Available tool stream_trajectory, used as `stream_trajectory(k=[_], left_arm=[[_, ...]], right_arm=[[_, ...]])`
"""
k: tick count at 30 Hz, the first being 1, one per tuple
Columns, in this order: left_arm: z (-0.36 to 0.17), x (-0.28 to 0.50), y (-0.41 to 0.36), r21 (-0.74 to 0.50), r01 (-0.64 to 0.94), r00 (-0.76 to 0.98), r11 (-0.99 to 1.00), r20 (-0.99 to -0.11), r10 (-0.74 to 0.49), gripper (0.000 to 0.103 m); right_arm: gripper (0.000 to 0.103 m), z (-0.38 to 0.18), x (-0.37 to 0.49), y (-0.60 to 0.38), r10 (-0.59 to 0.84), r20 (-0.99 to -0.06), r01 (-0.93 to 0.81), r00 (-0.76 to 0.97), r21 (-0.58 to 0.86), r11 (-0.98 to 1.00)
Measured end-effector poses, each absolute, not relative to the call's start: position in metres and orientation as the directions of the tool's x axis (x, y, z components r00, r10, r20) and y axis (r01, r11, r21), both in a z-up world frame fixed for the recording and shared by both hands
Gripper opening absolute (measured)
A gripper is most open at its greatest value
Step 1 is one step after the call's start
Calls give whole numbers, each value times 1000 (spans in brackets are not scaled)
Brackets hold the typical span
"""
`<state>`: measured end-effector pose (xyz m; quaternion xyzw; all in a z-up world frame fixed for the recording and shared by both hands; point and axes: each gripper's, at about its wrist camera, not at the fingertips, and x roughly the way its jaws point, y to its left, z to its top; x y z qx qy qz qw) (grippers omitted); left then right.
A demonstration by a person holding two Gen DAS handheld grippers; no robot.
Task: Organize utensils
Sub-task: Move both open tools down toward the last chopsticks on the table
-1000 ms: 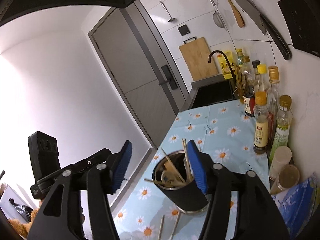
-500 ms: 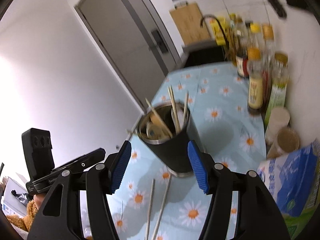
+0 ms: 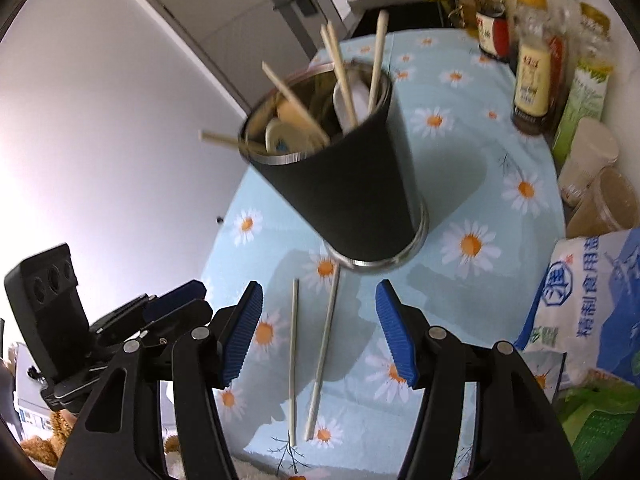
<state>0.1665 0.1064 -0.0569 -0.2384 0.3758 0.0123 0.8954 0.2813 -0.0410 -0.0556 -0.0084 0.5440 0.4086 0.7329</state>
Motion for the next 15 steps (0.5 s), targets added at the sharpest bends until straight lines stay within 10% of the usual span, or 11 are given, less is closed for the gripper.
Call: stream_trajectory(k=[15], left_arm=[[-105, 155, 108, -417, -282, 592, 864, -784, -186, 35]], right_arm=[[54, -119, 275, 1, 405, -908, -571, -109, 391, 722]])
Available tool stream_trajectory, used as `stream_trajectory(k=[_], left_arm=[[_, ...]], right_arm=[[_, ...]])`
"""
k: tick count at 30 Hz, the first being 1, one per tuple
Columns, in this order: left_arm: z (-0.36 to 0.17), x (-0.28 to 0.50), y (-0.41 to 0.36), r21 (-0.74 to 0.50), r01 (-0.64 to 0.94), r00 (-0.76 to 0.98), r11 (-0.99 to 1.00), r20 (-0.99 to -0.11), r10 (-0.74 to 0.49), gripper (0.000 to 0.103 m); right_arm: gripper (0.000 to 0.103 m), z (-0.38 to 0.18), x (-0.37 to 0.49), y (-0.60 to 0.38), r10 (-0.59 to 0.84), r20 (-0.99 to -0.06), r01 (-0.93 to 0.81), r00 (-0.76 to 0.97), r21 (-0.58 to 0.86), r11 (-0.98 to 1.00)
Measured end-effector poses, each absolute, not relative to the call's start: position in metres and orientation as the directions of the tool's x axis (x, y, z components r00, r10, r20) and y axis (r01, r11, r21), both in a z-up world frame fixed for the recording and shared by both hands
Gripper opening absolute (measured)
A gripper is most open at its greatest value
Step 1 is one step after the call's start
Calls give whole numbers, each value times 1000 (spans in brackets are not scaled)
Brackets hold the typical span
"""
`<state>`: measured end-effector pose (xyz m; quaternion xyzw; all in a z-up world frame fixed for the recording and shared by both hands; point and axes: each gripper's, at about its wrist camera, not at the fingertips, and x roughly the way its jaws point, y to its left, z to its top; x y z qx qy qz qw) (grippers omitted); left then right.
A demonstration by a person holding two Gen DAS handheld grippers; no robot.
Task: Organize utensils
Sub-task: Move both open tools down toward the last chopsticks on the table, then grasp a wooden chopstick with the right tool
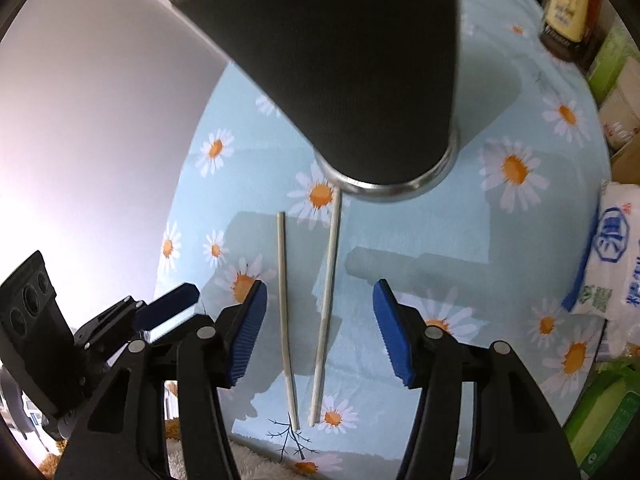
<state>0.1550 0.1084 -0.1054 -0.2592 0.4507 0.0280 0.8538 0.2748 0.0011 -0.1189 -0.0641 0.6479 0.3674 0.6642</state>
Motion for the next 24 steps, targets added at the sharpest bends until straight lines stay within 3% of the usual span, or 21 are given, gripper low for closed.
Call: stream_trajectory(k=[17, 24], left_arm=[[-118, 145, 111, -431, -323, 562, 843, -804, -196, 35], [-122, 142, 115, -435, -343, 555, 832, -809, -194, 35]], right_arm=[[34, -159, 264, 37, 227, -960, -579, -163, 279, 766], [13, -166, 260, 57, 155, -980, -598, -127, 200, 776]])
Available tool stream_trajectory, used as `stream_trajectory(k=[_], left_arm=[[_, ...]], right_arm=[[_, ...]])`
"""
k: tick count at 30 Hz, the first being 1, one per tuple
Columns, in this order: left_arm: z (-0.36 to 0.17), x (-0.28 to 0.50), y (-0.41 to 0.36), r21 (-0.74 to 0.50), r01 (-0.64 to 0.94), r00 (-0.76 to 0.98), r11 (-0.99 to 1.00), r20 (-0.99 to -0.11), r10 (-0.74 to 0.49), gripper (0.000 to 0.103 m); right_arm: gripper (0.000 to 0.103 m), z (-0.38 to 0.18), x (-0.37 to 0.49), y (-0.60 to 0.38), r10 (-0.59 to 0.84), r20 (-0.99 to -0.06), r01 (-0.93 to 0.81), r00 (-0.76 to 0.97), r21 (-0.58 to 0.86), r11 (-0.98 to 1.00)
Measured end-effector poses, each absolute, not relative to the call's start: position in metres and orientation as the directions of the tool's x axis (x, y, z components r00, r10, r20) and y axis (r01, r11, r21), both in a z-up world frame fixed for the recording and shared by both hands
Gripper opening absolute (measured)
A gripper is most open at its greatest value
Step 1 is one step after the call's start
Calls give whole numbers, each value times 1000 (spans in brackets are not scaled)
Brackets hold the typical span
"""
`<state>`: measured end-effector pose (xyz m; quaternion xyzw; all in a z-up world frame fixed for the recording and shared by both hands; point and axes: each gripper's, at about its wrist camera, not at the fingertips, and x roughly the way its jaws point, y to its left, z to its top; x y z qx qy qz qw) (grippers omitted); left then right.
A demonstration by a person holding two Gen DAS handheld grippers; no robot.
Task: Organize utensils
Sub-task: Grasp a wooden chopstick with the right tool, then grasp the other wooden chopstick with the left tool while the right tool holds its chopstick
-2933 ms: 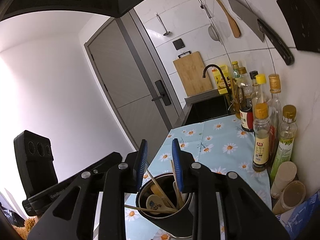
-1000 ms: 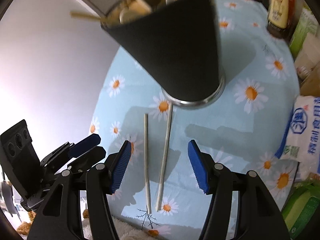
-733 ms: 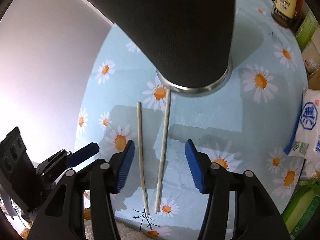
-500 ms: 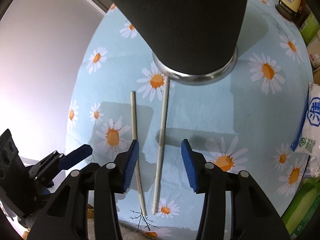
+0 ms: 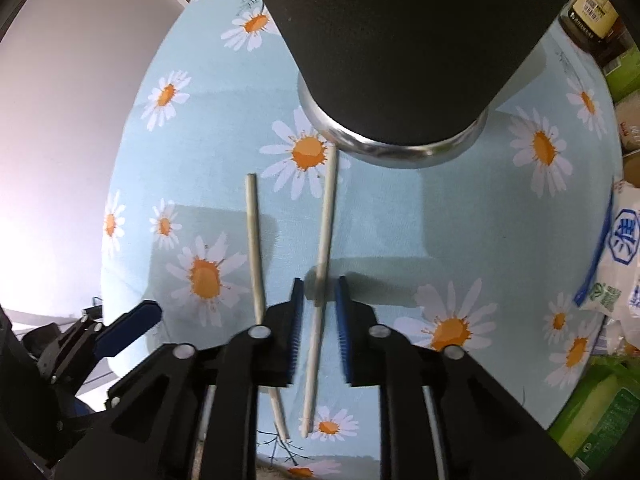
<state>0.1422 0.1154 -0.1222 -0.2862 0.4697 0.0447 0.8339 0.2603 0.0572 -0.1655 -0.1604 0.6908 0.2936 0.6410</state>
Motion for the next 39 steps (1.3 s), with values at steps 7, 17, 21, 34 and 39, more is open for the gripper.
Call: stream_trajectory(k=[7, 17, 21, 34, 39], left_arm=[[-125, 141, 114, -436, -341, 542, 833, -815, -205, 35], [-125, 152, 112, -430, -339, 508, 837, -832, -222, 35], [-123, 161, 110, -435, -358, 489, 826, -841, -231, 35], [-127, 203, 98, -399, -399, 344, 826, -900, -268, 33], [-137, 215, 99, -349, -436, 281, 829, -929, -243, 33]], right_arm=[[6, -169, 255, 69, 101, -991, -632, -88, 134, 764], [6, -159, 263, 48, 162, -978, -597, -130, 208, 775], [6, -149, 265, 29, 211, -969, -571, -129, 246, 783], [6, -114, 272, -38, 376, -924, -471, -72, 363, 804], [6, -109, 277, -55, 405, -913, -440, -54, 386, 811]])
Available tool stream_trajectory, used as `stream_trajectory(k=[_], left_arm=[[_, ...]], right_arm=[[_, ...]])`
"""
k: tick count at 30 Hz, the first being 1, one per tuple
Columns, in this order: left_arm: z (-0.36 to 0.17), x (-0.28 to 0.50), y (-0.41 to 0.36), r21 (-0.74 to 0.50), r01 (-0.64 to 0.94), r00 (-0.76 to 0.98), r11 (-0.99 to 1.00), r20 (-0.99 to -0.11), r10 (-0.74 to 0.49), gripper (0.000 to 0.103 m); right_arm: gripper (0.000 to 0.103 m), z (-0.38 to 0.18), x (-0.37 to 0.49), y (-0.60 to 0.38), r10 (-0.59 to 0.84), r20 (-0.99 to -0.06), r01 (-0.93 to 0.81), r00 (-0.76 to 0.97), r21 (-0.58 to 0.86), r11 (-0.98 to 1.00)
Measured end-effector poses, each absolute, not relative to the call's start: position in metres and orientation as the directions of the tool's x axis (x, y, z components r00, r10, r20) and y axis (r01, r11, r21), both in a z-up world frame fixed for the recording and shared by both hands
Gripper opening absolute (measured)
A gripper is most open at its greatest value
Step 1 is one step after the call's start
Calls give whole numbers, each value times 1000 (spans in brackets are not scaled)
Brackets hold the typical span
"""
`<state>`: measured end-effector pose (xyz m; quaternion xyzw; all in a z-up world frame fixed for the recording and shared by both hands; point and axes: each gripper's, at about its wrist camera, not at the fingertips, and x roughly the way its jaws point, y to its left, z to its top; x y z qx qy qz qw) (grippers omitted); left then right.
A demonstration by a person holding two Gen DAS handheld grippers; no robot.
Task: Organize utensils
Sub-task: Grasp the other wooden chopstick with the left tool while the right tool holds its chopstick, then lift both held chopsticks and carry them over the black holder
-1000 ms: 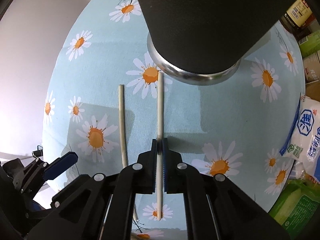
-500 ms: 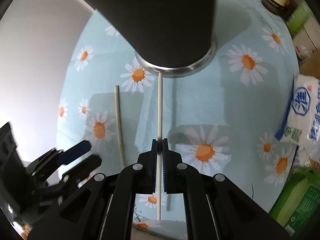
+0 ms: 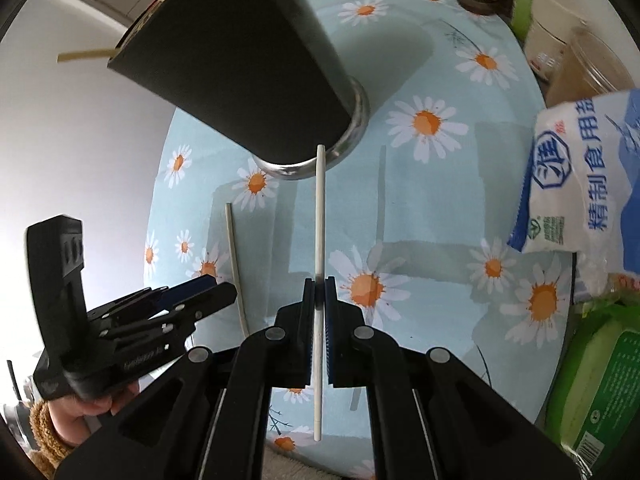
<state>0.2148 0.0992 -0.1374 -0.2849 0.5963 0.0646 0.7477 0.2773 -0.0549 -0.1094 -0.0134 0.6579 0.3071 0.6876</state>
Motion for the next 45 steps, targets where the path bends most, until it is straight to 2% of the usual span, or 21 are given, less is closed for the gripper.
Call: stream_trajectory(k=[1, 3, 11, 16, 27, 38, 45], left_arm=[[-140, 216, 100, -349, -447, 271, 824, -930, -247, 28], [-145, 219, 102, -354, -472, 258, 807, -931, -257, 24], [-148, 232, 92, -303, -477, 202, 825, -951, -232, 22], [-153, 240, 86, -278, -471, 165, 837, -960, -227, 5], [-158, 250, 79, -252, -455, 142, 854, -967, -210, 5], [-147, 222, 91, -336, -416, 220, 845, -939, -264, 3], [-123, 196, 106, -399, -381, 306, 834, -906, -294, 3]], right_arm=[[6, -110, 280, -57, 405, -913, -437, -47, 383, 814], [6, -111, 279, -61, 415, -909, -425, -49, 395, 815], [6, -110, 284, -76, 445, -894, -399, -54, 428, 811], [6, -107, 283, -80, 457, -888, -391, -61, 442, 807], [6, -106, 283, -95, 461, -885, -359, -69, 453, 816], [6, -94, 269, -79, 458, -888, -385, -51, 440, 811], [6, -73, 250, -50, 473, -881, -432, -14, 432, 792]])
